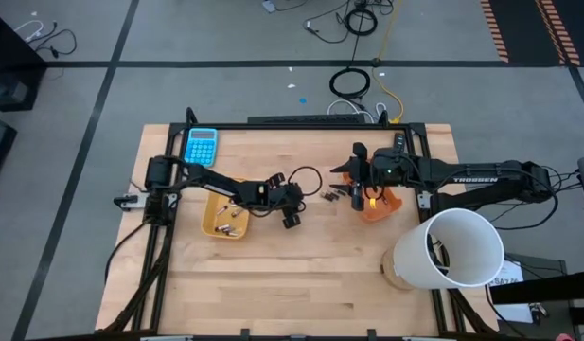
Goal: Sort batteries
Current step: Put the silver battery into the yellow bin
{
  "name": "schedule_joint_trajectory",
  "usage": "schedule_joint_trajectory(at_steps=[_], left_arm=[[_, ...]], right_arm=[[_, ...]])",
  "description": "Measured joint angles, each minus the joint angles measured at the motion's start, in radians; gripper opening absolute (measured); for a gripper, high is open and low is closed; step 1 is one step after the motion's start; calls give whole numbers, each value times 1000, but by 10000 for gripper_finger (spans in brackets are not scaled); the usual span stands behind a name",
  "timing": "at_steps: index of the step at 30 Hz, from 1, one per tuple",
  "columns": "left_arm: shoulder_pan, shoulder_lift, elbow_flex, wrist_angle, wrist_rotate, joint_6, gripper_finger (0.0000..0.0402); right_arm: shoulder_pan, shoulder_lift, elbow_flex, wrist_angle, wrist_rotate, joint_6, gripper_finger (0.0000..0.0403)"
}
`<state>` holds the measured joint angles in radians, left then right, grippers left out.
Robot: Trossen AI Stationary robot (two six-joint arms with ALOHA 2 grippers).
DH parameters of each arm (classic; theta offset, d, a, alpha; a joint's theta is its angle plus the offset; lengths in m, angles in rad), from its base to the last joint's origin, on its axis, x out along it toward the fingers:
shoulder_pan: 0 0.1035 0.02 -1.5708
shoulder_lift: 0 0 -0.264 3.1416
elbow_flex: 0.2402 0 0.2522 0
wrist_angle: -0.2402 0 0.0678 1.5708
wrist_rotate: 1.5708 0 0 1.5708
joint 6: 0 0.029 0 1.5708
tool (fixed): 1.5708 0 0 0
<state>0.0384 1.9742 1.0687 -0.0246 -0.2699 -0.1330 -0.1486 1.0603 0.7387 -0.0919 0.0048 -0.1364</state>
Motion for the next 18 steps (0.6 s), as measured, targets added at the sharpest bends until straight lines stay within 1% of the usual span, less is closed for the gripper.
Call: schedule_joint_trajectory(at_steps=[7,11,14,18], left_arm=[[-20,12,2,3,-15,82,178],[-21,12,2,-1,13,135,173],[-20,12,3,-4,58,166,154],[-22,12,3,-9,101,169,113]], right_arm=[[0,0,0,0,0,-1,189],[0,0,0,4,0,-1,189],[0,0,0,4,0,-1,189],[0,0,0,4,-1,-2,189]])
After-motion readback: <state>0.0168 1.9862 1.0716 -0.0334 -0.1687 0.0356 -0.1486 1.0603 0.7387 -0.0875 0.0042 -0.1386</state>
